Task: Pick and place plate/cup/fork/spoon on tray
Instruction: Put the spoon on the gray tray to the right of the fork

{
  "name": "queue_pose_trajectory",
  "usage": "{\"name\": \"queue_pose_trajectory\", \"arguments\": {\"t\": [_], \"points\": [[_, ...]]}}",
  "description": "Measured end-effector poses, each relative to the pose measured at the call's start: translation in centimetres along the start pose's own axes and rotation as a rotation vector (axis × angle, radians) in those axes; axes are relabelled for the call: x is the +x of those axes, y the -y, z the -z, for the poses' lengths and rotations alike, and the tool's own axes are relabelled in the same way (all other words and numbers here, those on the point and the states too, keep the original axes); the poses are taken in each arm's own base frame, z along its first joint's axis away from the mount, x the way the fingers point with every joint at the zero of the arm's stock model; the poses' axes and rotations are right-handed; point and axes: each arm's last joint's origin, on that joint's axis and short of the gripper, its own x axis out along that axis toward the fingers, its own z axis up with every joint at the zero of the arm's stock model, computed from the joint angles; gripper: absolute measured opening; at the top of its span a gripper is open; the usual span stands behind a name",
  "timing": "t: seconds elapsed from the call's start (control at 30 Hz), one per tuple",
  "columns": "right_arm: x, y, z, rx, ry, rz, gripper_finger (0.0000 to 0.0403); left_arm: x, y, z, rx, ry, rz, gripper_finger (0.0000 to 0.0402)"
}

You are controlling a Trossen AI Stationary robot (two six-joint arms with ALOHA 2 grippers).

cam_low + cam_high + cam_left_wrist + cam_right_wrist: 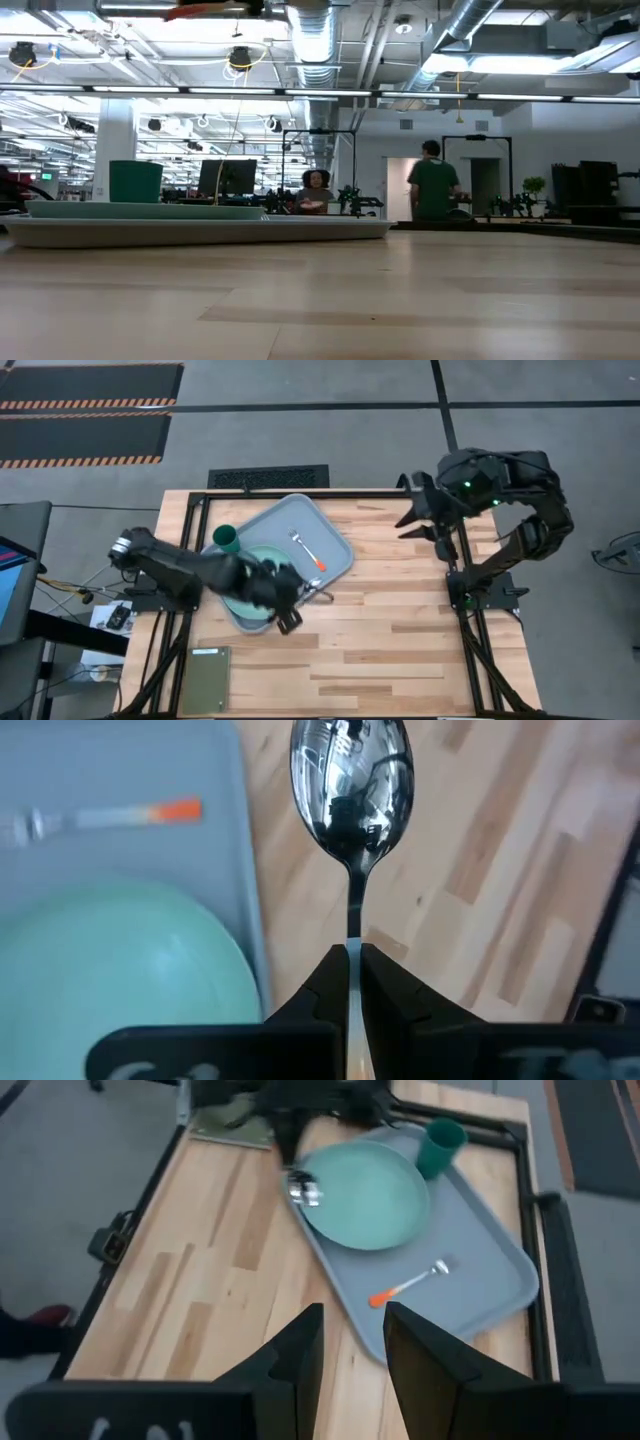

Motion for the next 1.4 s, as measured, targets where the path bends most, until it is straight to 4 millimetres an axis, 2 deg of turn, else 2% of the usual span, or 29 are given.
{"name": "queue_pose_trajectory", "arguments": {"t": [0.1, 0.2, 0.3, 0.57, 0.73, 0.87, 1.0, 1.07, 1.3, 1.4], "points": [[-0.4, -0.7, 0.0, -0.067, 0.023, -0.021, 0.0132, -1.8, -2.5, -1.9, 0.041, 0.028, 0.075, 0.0000], [-0.7, -1.2, -0.1, -0.117, 0.044, -0.034, 0.0132, -4.0, -5.2, -3.5, -0.029, 0.090, 0.145, 0.0000], [-0.9, -1.4, -0.5, -0.160, 0.097, -0.032, 0.0132, -6.0, -6.4, -5.2, -0.094, 0.210, 0.300, 0.0000], [-1.3, -1.5, -3.5, -0.288, 0.386, 0.032, 0.0132, -8.8, -6.1, -8.6, -0.064, 0.428, 0.749, 0.0000], [-2.0, -1.4, -5.0, -0.339, 0.551, 0.084, 0.0134, -10.3, -5.6, -9.6, -0.002, 0.527, 0.934, 0.0000], [-2.1, -1.4, -5.2, -0.379, 0.569, 0.103, 0.0139, -10.9, -5.6, -10.0, -0.018, 0.526, 1.038, 0.0000], [-0.1, -1.2, -5.8, -0.376, 0.529, 0.090, 0.0146, -10.8, -5.8, -9.9, -0.050, 0.451, 1.081, 0.0000], [1.6, -1.1, -6.4, -0.375, 0.494, 0.079, 0.0151, -10.8, -6.0, -10.0, -0.064, 0.431, 1.094, 0.0000], [5.8, -0.8, -7.3, -0.379, 0.410, 0.052, 0.0164, -10.3, -6.8, -10.1, -0.121, 0.340, 1.092, 0.0000], [6.3, -0.8, -7.3, -0.378, 0.398, 0.049, 0.0168, -10.0, -6.8, -9.9, -0.137, 0.302, 1.075, 0.0000]]}}
